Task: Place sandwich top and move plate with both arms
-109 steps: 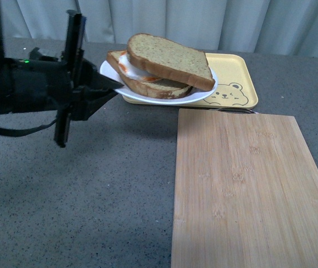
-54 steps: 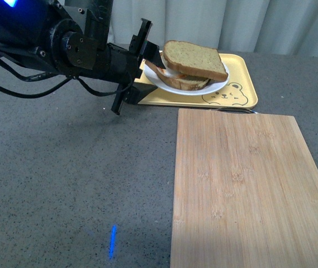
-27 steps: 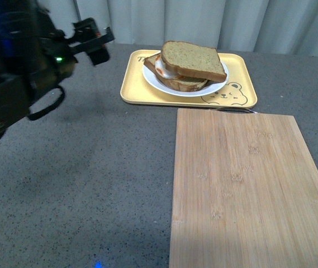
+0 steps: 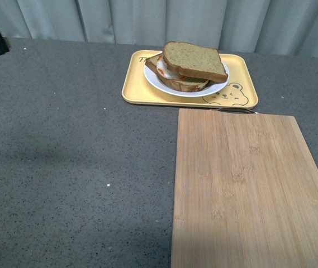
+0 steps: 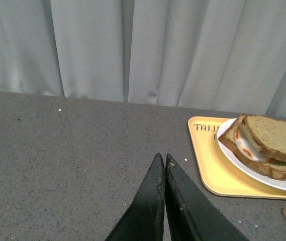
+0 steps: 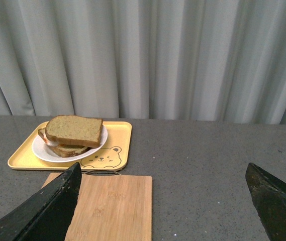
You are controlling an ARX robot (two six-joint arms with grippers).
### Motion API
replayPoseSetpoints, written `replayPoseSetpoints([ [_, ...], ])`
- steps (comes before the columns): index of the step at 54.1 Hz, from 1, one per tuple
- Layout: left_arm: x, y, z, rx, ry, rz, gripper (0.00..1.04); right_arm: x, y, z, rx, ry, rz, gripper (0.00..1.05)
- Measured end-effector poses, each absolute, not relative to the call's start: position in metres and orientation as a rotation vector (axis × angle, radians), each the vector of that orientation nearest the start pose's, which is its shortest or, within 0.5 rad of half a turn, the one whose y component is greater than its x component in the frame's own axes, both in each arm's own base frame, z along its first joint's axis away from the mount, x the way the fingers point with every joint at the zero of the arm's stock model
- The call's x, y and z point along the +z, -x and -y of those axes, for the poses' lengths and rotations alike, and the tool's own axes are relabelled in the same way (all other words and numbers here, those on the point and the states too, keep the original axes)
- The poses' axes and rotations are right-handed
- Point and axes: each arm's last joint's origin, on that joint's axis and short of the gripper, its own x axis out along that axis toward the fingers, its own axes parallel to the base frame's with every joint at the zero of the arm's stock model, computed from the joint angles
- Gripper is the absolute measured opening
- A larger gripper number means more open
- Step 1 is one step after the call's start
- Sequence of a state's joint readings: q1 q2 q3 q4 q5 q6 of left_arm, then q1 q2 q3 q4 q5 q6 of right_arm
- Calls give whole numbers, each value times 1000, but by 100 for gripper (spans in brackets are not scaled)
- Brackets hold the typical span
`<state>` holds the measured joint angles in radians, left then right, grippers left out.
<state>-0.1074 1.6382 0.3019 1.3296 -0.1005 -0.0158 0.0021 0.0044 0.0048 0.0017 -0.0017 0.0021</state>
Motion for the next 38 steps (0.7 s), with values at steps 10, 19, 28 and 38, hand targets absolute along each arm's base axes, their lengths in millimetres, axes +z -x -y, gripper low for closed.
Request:
replayPoseSetpoints([
  [10,146,-220,15,-1,13,-16,4,165,-98,0,4,-2,2,95],
  [19,150,-200,9,-19,10,-17,4,165,-98,0,4,-2,2,95],
  [28,160,-184,0,2,8,-23,4,165,-98,0,4,-2,2,95],
  [38,162,-168,0,0,8,-14,4,165,-98,0,4,-2,2,95],
])
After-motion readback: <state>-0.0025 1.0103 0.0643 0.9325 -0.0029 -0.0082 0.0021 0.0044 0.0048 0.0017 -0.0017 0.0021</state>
